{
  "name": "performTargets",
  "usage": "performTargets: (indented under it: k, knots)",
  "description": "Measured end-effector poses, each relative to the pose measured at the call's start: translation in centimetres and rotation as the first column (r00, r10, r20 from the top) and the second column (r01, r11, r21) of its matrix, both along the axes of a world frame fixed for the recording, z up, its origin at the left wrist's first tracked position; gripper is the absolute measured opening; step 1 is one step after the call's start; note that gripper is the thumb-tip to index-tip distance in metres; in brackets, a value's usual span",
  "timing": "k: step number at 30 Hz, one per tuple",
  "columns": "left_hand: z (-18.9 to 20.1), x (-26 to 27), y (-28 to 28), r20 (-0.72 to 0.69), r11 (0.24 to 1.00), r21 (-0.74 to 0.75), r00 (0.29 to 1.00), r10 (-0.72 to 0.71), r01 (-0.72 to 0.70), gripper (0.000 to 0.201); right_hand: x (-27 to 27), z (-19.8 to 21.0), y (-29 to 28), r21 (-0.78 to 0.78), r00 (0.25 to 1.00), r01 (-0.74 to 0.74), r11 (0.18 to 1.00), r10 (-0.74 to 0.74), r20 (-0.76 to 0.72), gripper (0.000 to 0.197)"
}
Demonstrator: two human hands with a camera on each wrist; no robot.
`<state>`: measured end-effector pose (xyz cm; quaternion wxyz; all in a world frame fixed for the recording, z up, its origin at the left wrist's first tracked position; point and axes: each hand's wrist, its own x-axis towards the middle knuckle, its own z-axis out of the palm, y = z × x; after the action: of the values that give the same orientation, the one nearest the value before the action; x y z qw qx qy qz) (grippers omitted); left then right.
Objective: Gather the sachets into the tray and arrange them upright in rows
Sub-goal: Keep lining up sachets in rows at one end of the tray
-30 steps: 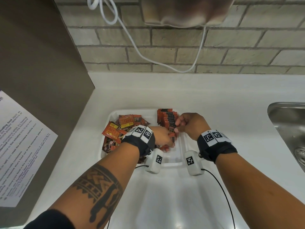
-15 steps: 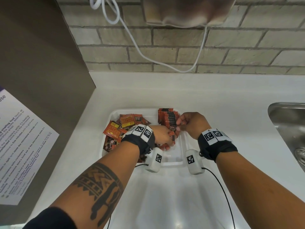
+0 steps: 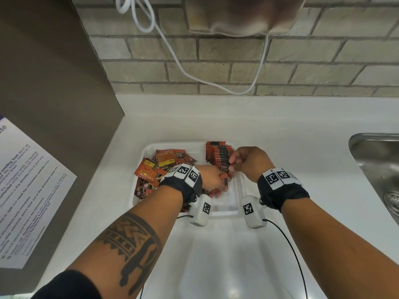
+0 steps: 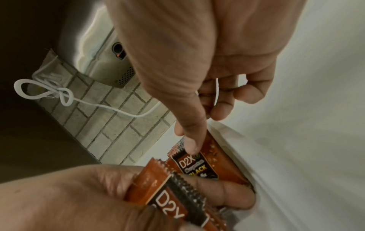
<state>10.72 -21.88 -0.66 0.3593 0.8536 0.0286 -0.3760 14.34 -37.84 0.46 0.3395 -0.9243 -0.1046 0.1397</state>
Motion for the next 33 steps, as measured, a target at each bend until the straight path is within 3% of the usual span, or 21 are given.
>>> performTargets:
  k: [10, 20, 26, 33]
  knots:
    - [0.33, -0.29, 0.04, -0.008, 0.999, -0.033, 1.0, 0.012, -0.012, 0.035, -0.12, 0.1, -0.15, 0.013, 1.0, -0.012, 1.0, 0.012, -0.002, 0.017]
    - [-0.17, 0.04, 0.36, 0.005, 1.0, 0.021, 1.0, 0.001, -0.001, 0.018, -0.11, -0.48, -0.17, 0.033, 1.0, 0.008, 0.999, -0.008, -0.002, 0.021]
    - [-0.23, 0.02, 0.19, -0.007, 1.0, 0.009, 1.0, 0.03, -0.03, 0.026, -0.09, -0.3, 0.0, 0.031, 1.0, -0.01, 0.999, 0.01, 0.009, 0.021]
    - [-0.15, -0.19, 0.11, 0.004, 1.0, 0.004, 1.0, 0.019, -0.019, 0.016, -0.16, -0.47, -0.14, 0.042, 1.0, -0.009, 0.999, 0.009, 0.004, 0.022]
